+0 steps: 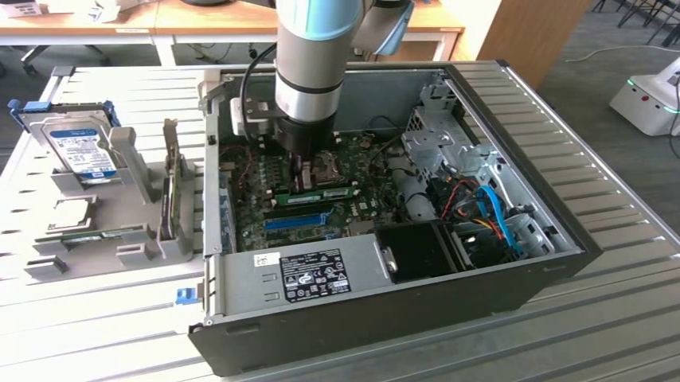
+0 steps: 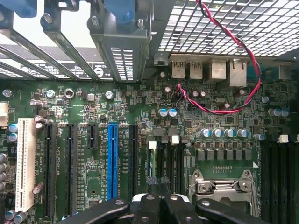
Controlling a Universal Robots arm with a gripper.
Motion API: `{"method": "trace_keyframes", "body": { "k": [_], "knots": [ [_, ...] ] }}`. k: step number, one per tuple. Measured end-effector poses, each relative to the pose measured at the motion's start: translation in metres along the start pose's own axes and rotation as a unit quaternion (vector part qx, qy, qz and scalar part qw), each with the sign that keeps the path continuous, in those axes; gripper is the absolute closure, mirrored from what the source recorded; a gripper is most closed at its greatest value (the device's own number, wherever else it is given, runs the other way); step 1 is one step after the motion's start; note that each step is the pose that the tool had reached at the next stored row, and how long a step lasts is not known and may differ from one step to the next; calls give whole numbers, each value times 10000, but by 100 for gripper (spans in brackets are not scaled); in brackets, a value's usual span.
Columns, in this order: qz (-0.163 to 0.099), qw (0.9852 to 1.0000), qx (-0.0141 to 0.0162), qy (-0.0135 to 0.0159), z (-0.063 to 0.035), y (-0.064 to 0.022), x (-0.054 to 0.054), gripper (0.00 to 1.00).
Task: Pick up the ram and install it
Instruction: 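Press down the ram until it locks into place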
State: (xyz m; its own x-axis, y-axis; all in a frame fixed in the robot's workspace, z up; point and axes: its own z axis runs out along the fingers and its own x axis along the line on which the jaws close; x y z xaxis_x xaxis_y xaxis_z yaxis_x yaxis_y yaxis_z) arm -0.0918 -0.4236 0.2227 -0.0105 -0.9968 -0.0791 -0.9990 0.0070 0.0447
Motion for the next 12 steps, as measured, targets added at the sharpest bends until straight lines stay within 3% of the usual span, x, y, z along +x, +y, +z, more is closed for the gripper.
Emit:
{"method": "trace_keyframes", "body": {
  "k": [8,12],
  "knots": [
    [-1,10000,5,-7,-9,-1,-3,89],
    [0,10000,1,-2,-89,3,-8,89]
  ]
}}
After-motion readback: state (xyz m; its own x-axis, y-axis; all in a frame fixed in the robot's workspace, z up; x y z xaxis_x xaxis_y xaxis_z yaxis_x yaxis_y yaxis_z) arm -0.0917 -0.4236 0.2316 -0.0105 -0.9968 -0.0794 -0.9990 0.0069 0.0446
